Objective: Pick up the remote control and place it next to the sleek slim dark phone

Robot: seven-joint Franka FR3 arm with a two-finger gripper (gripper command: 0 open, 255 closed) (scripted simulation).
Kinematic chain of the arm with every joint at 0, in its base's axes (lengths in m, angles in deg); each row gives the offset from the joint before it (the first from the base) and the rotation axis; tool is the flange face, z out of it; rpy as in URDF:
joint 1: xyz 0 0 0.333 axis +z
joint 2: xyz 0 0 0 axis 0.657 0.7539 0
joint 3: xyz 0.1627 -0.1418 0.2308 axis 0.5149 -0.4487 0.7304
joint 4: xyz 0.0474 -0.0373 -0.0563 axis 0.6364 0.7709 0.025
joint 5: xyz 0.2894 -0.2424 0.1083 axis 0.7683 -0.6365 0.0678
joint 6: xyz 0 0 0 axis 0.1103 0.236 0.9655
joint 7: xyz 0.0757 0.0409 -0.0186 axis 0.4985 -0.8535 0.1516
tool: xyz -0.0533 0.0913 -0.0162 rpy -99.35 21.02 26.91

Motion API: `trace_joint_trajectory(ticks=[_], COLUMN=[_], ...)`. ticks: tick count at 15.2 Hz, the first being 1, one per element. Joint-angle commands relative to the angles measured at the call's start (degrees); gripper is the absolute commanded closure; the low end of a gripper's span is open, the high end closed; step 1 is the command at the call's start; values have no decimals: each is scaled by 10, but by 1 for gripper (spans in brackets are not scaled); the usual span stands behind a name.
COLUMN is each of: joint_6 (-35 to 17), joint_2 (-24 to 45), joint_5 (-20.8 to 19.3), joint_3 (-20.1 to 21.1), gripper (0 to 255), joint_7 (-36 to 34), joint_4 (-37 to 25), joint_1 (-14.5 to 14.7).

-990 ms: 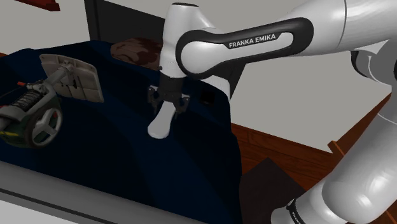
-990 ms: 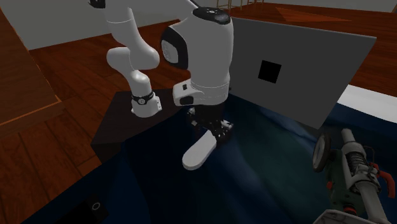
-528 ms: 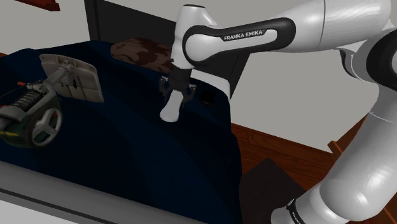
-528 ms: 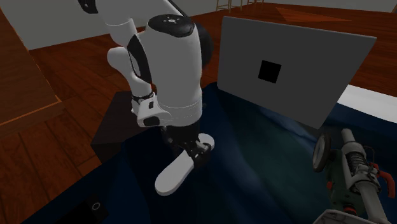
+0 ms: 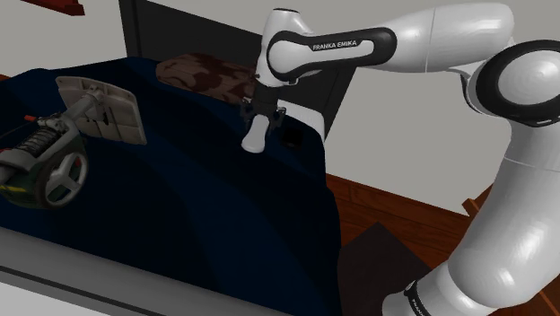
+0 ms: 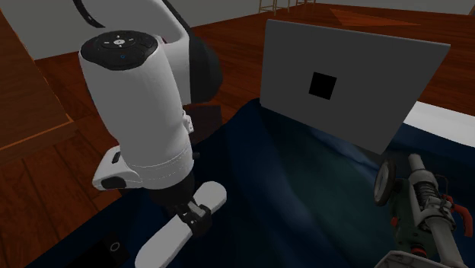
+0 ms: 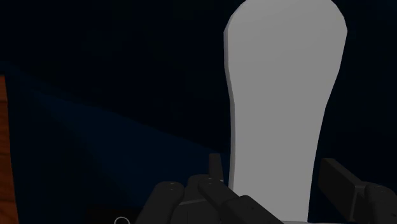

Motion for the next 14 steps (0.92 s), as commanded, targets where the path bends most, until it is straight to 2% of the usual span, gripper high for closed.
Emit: trace_joint_trajectory(ticks=[1,14], joint_6=[-2,-82], joint_2=[10,47], joint_5=[-4,-28], joint_3=[-4,-16], gripper=[255,255], joint_7=[6,-9], joint_4=[-8,40], joint_1=[-2,4])
